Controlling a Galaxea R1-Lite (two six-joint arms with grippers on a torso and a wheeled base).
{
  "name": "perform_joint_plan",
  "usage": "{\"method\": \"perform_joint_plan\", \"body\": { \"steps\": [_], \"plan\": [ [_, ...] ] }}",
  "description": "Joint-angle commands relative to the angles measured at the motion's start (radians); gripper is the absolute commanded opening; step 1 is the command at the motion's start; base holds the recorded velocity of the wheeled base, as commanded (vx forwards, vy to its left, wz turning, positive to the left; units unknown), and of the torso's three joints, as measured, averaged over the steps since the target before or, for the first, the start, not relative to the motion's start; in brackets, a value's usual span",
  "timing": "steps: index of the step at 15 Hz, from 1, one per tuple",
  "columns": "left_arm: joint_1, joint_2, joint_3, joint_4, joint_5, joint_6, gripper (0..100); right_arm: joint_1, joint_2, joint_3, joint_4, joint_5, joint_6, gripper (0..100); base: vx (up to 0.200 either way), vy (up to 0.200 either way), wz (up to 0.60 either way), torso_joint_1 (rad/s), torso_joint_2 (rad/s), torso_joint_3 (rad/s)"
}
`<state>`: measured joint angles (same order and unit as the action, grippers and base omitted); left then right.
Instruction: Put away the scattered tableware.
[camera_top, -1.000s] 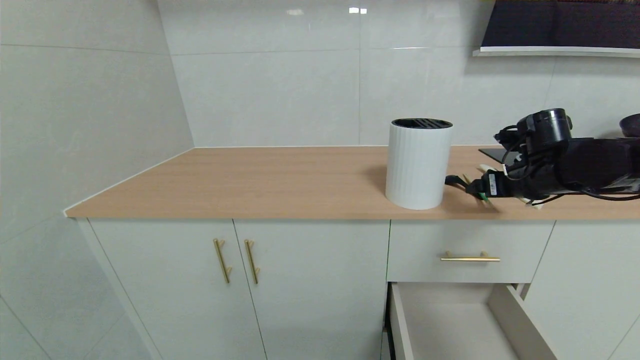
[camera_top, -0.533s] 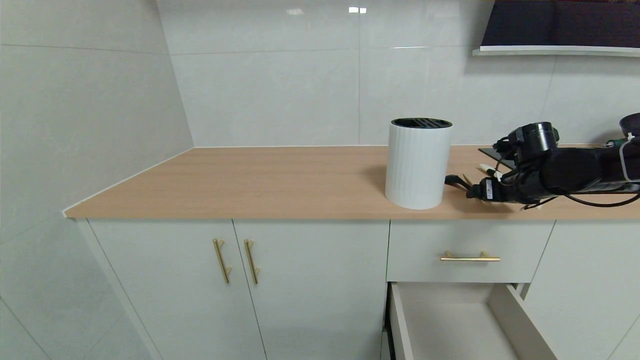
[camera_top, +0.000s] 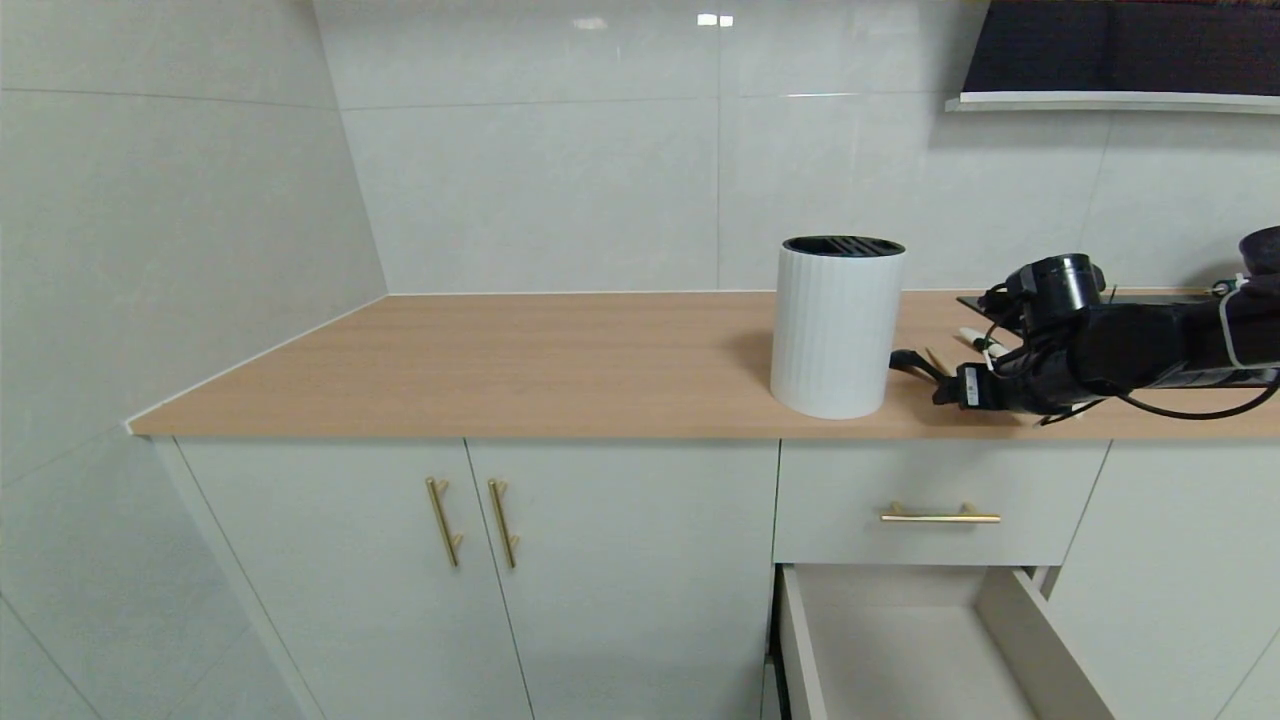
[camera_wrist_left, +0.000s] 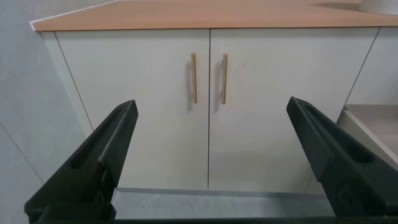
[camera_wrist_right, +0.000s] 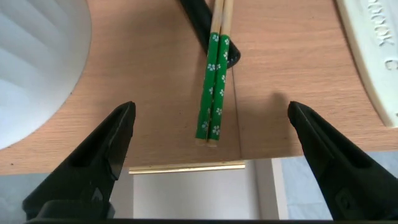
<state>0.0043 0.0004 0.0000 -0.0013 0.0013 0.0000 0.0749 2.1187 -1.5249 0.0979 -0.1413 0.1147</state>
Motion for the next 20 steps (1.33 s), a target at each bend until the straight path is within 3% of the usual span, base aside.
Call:
{"method": "perform_joint_plan", "body": {
  "steps": [1,9,15,18,20],
  "plan": [
    [0.000,0.000,0.000,0.000,0.000,0.002,100,0.000,0.000,0.000,0.002,0.000,0.000,0,0.000,0.000,0.00,0.000,0.00,0.000],
    [0.000,0.000,0.000,0.000,0.000,0.002,100,-0.003,-0.118,0.051,0.002,0.000,0.000,0,0.000,0.000,0.00,0.000,0.00,0.000],
    [0.000,0.000,0.000,0.000,0.000,0.000,100,0.009,-0.530,0.381,0.052,0.023,0.045,0,0.000,0.000,0.00,0.000,0.00,0.000],
    [0.000,0.000,0.000,0.000,0.000,0.000,100,-0.006,-0.757,0.529,0.174,0.209,0.040,0,0.000,0.000,0.00,0.000,0.00,0.000],
    [0.000,0.000,0.000,0.000,0.000,0.002,100,-0.007,-0.807,0.581,0.174,0.236,0.034,0,0.000,0.000,0.00,0.000,0.00,0.000]
  ]
}}
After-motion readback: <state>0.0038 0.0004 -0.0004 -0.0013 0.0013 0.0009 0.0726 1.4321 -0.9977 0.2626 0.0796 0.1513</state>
